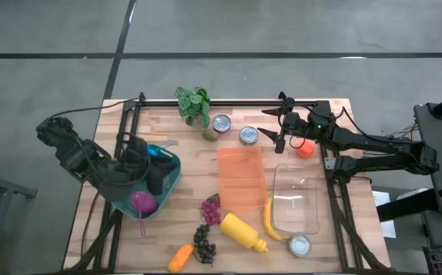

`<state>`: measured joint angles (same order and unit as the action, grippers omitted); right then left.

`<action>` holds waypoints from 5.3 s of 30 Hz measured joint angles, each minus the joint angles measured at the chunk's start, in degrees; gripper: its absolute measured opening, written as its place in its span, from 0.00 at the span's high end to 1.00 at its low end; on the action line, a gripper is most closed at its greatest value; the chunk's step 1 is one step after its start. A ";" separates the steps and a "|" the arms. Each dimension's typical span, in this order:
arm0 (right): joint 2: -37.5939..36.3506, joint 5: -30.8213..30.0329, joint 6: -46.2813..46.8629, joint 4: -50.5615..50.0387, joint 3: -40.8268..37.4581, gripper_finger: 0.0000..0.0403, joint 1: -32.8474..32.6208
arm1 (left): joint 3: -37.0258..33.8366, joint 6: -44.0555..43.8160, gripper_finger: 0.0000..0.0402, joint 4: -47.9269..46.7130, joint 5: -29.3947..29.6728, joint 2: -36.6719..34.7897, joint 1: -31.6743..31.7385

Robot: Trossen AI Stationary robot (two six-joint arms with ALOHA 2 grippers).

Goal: Pick & Place Food Item
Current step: Put the yellow water bottle into the green bin

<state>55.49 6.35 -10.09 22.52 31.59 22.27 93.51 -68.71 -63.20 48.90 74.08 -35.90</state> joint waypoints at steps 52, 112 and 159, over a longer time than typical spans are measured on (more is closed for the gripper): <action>0.00 0.00 0.00 0.00 0.00 0.24 0.02 | -0.15 20.44 0.57 -1.32 10.66 -11.98 -7.45; -0.01 11.32 28.83 1.21 -0.02 0.24 -0.25 | -0.20 16.57 0.57 -10.28 5.01 -16.83 -5.03; 28.61 -33.40 82.91 -82.85 60.05 0.24 -68.52 | -0.20 16.57 0.57 -10.31 4.97 -16.83 -5.01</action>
<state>84.10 -27.06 72.83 -60.32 91.63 -46.26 93.32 -52.14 -73.52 53.87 57.25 -40.91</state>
